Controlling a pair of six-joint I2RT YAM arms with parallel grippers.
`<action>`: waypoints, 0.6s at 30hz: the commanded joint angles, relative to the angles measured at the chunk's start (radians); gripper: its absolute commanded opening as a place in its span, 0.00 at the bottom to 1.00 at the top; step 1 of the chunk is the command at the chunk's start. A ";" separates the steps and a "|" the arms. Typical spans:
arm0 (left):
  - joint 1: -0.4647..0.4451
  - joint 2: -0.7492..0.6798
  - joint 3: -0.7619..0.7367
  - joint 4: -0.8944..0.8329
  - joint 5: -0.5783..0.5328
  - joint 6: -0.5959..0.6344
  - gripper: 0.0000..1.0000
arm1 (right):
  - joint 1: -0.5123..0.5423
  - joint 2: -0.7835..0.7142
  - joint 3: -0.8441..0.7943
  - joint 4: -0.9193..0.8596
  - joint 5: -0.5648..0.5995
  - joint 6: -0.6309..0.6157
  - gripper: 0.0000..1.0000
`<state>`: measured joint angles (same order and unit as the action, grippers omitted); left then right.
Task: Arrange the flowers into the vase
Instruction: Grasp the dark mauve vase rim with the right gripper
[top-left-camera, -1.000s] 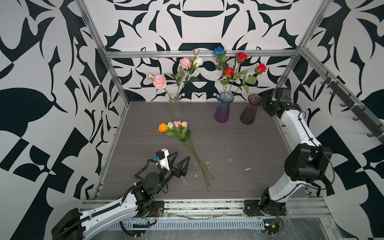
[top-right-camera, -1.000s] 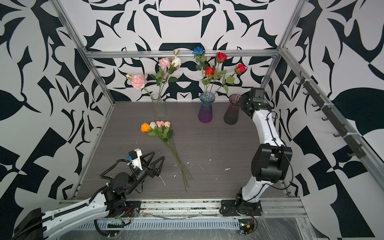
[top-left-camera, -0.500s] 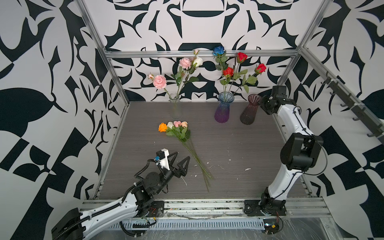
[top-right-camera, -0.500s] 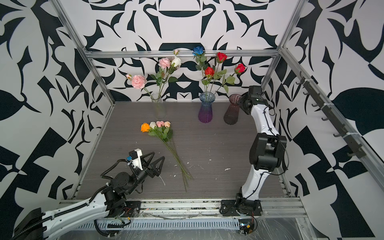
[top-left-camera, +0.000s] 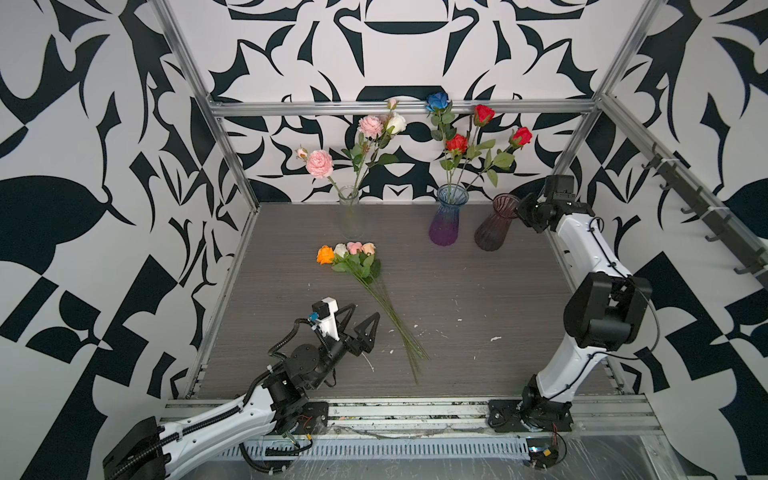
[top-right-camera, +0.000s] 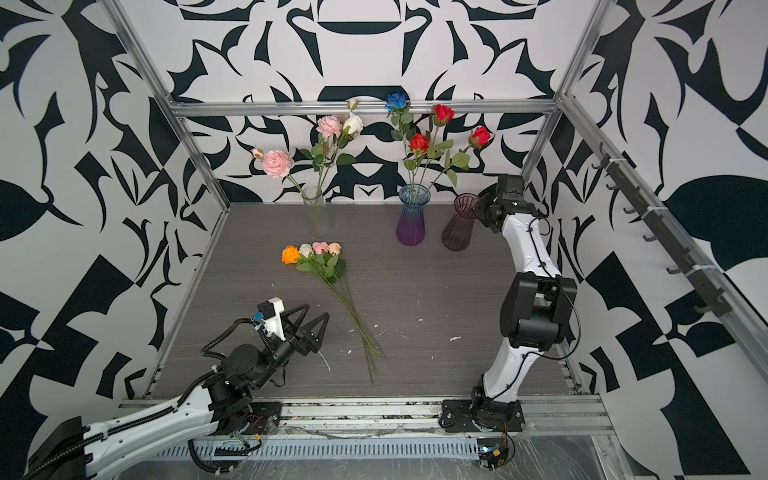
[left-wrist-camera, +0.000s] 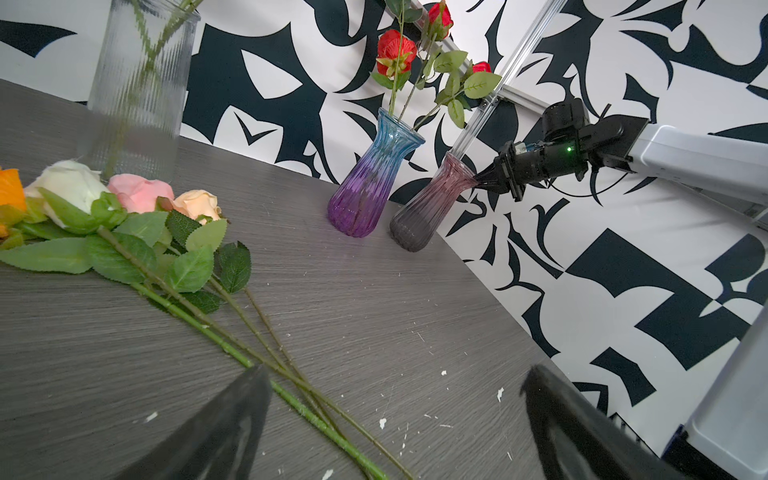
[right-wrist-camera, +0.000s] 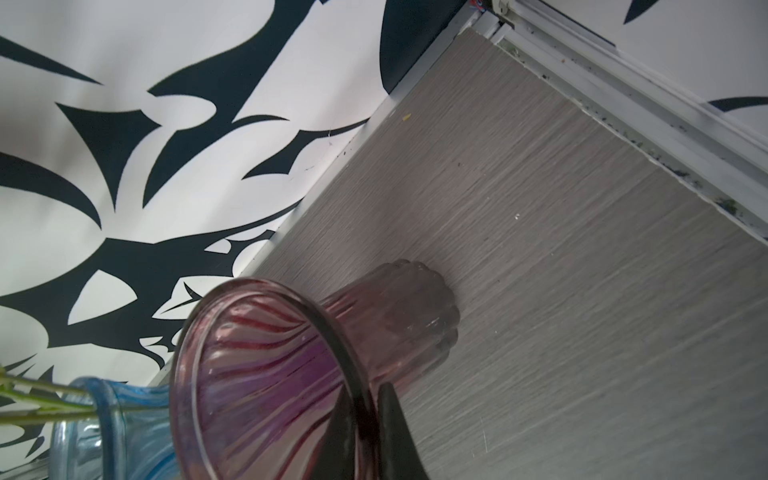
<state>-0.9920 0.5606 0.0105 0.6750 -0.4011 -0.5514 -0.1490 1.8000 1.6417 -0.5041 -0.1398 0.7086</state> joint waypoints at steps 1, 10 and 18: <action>0.006 -0.006 -0.044 0.005 -0.010 -0.012 0.99 | 0.003 -0.091 -0.021 0.058 -0.010 0.020 0.00; 0.006 -0.006 -0.044 0.003 -0.011 -0.016 0.99 | 0.046 -0.308 -0.217 0.068 0.013 0.075 0.00; 0.006 -0.007 -0.044 -0.001 -0.011 -0.018 1.00 | 0.177 -0.567 -0.387 -0.051 0.023 0.146 0.00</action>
<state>-0.9920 0.5610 0.0105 0.6678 -0.4015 -0.5549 -0.0059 1.3468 1.2591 -0.6247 -0.0856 0.7898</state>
